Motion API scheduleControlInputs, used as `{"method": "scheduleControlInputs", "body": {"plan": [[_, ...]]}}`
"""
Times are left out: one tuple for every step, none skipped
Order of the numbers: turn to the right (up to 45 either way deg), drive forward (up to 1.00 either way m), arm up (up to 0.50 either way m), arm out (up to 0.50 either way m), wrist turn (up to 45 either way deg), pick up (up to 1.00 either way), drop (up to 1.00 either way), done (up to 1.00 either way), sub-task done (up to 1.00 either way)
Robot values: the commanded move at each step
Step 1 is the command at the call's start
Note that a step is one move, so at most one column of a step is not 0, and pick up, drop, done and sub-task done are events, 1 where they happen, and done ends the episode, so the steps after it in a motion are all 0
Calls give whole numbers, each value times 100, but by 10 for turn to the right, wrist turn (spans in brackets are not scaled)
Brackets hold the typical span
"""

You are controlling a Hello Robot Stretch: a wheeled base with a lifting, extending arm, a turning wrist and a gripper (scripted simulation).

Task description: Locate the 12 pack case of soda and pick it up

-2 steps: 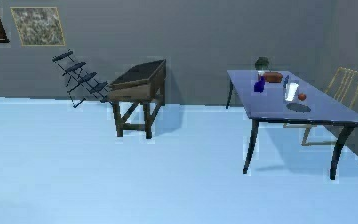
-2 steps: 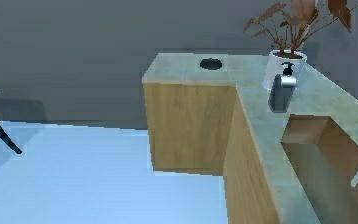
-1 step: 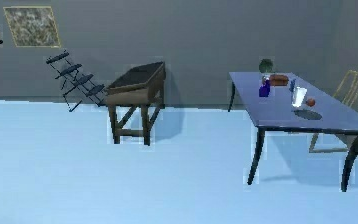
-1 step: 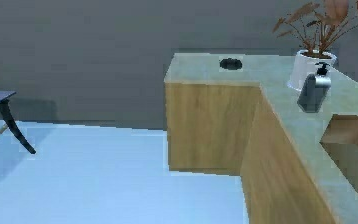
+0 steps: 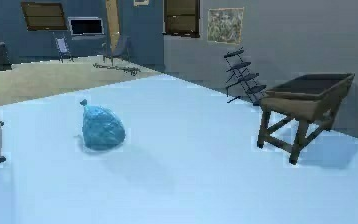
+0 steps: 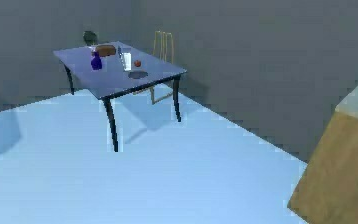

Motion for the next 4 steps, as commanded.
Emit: {"method": "scheduleControlInputs", "body": {"plan": [[-390,0,0,0,0,0,0,0,0],[-30,0,0,0,0,0,0,0,0],[0,15,0,0,0,0,0,0,0],[-450,0,0,0,0,0,0,0,0]]}}
